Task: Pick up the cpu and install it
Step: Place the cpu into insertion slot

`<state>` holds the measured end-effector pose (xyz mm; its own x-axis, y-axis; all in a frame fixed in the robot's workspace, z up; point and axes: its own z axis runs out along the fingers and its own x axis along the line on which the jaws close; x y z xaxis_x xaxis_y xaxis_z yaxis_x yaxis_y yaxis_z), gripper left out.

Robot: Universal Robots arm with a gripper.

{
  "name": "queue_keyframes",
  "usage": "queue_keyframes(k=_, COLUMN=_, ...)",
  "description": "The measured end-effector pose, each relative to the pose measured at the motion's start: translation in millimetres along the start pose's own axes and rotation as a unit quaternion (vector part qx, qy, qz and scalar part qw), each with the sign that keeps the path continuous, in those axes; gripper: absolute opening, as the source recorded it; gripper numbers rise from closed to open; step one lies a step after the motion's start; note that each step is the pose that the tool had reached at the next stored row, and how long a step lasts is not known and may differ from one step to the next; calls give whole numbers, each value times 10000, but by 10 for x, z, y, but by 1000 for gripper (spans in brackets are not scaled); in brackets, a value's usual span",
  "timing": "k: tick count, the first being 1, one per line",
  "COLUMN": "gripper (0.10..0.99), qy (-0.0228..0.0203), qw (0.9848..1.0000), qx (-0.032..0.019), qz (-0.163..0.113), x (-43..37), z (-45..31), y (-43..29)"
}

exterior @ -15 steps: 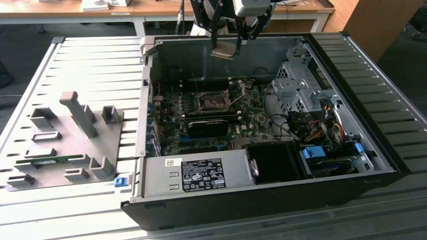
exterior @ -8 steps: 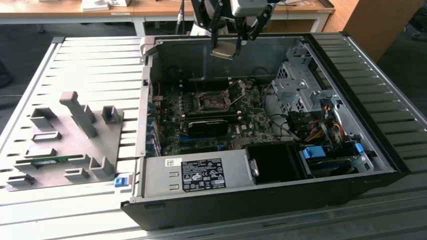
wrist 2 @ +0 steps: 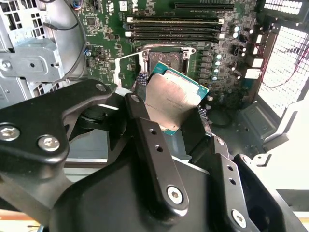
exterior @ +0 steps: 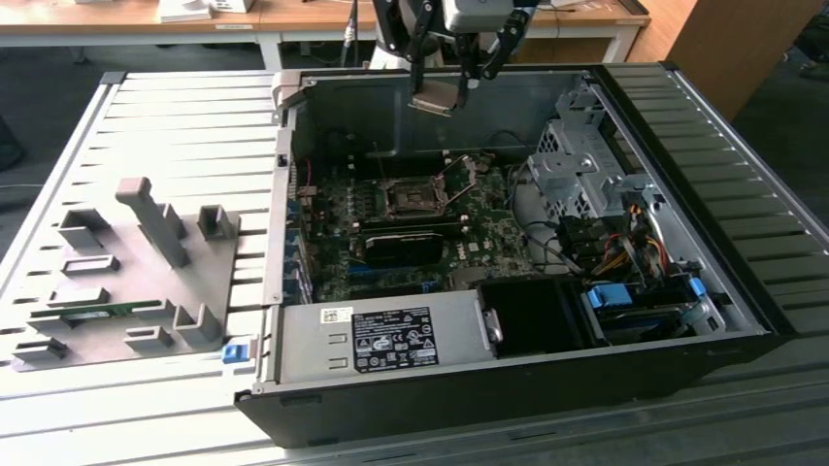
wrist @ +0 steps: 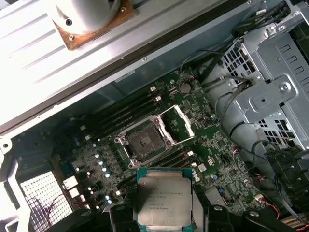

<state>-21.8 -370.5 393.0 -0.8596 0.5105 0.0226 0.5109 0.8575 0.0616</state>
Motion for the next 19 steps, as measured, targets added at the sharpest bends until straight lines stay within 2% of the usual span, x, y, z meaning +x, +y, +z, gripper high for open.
queue_keyframes(k=8, gripper=537, qy=-16, qw=9997, qx=-4, qz=236, x=0, z=2, y=1)
queue_keyframes(k=12, gripper=537, qy=-36, qw=9990, qx=2, qz=447, x=1, z=5, y=3)
queue_keyframes(k=15, gripper=537, qy=-51, qw=9977, qx=-2, qz=681, x=1, z=10, y=3)
queue_keyframes(k=19, gripper=537, qy=-71, qw=9949, qx=-8, qz=1010, x=1, z=16, y=2)
